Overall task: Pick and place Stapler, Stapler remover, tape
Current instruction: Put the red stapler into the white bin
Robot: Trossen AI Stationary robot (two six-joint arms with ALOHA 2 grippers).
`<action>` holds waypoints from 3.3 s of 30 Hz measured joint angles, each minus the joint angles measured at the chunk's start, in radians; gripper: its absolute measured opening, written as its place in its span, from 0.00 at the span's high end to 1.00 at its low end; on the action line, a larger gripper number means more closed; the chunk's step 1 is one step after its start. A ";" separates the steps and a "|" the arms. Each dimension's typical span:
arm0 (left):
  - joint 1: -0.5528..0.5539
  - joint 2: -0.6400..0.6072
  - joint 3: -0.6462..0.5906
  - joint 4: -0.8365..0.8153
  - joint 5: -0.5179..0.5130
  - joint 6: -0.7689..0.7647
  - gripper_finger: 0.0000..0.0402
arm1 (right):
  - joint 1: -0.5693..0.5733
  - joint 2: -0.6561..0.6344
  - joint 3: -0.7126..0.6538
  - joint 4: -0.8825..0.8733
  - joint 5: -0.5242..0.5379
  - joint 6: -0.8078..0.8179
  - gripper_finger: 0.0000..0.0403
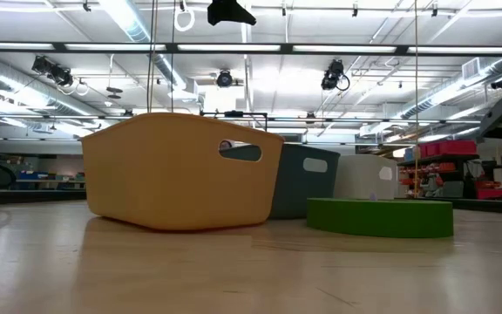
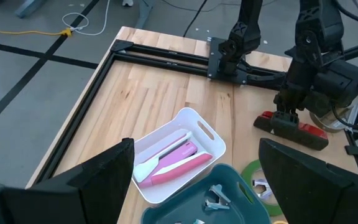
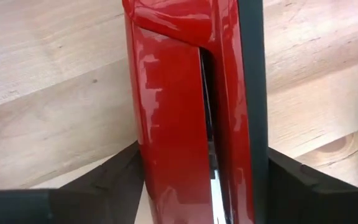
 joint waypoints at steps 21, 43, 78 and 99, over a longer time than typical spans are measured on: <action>0.000 0.000 0.000 0.000 0.000 -0.018 0.14 | 0.000 -0.015 0.000 0.002 0.070 0.070 0.38; 0.000 0.000 0.000 0.070 0.000 -0.016 0.14 | -0.005 -0.132 0.000 -0.053 0.318 0.291 0.38; -0.022 0.000 0.000 0.077 0.005 -0.041 0.14 | -0.274 -0.133 0.135 0.063 0.763 0.238 0.38; -0.022 0.000 0.000 0.078 0.004 -0.041 0.14 | -0.637 -0.133 0.135 0.345 0.725 0.308 0.40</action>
